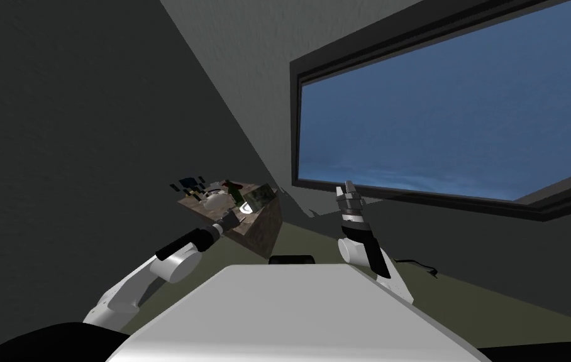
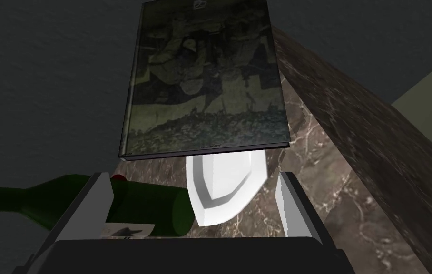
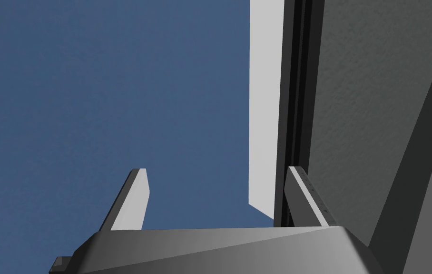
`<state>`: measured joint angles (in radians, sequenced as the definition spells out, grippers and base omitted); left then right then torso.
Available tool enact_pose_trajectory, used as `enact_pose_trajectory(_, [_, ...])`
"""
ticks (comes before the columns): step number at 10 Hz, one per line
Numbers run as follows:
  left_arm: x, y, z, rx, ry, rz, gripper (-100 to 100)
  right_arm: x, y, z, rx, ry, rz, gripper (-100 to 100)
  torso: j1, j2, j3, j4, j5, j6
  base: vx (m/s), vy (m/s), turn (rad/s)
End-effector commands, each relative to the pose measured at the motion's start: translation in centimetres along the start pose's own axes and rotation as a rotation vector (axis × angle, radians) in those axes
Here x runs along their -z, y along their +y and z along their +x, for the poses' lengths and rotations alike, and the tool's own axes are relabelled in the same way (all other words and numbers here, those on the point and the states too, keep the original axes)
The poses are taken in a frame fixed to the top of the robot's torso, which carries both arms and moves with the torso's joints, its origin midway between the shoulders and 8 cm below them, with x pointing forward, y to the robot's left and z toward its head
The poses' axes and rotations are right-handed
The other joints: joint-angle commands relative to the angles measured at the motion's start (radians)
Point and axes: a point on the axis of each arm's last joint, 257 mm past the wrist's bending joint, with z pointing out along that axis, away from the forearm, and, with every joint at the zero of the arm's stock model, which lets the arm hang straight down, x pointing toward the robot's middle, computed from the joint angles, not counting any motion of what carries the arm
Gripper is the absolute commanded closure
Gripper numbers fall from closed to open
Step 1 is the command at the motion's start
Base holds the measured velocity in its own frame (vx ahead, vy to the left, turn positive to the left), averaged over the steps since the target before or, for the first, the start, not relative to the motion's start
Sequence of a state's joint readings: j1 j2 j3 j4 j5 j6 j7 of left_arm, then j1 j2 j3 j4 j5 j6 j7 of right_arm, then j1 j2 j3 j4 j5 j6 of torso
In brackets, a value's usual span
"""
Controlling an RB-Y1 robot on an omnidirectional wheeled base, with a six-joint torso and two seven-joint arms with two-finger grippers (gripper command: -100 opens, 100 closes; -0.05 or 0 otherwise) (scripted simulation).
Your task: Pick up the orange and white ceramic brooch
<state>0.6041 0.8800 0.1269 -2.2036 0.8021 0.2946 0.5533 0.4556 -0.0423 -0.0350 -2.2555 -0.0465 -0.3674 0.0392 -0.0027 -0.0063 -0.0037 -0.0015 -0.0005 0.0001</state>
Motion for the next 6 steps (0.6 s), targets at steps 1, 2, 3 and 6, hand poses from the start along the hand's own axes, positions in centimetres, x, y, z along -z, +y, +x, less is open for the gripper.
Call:
enact_pose_trajectory(1, [0.2, 1.0, -1.0, 0.028, -0.026, -0.047, -100, 0.0, 0.0, 0.0, 0.000, 0.000, 0.000, 0, 0.000, 0.000, 0.000, 0.000, 0.000, 0.000, 0.074, -0.035, 0.023])
enact_pose_trajectory(2, [0.6, 2.1, -2.6, 0.070, -0.068, -0.109, -100, 0.0, 0.0, 0.0, 0.000, 0.000, 0.000, 0, 0.001, 0.001, 0.000, 0.000, 0.000, 0.000, 0.078, -0.016, 0.034])
enact_pose_trajectory(3, [0.6, 2.2, -2.6, 0.073, -0.068, -0.115, -100, 0.0, 0.0, 0.0, 0.000, 0.000, 0.000, 0, 0.002, 0.001, 0.000, 0.000, 0.000, 0.000, 0.073, -0.023, 0.013])
enact_pose_trajectory(6, [1.8, 4.1, -5.7, 0.162, -0.154, -0.227, -100, 0.0, 0.0, 0.0, 0.000, 0.000, 0.000, 0, 0.001, 0.001, 0.000, 0.000, 0.000, 0.000, 0.087, -0.033, 0.025])
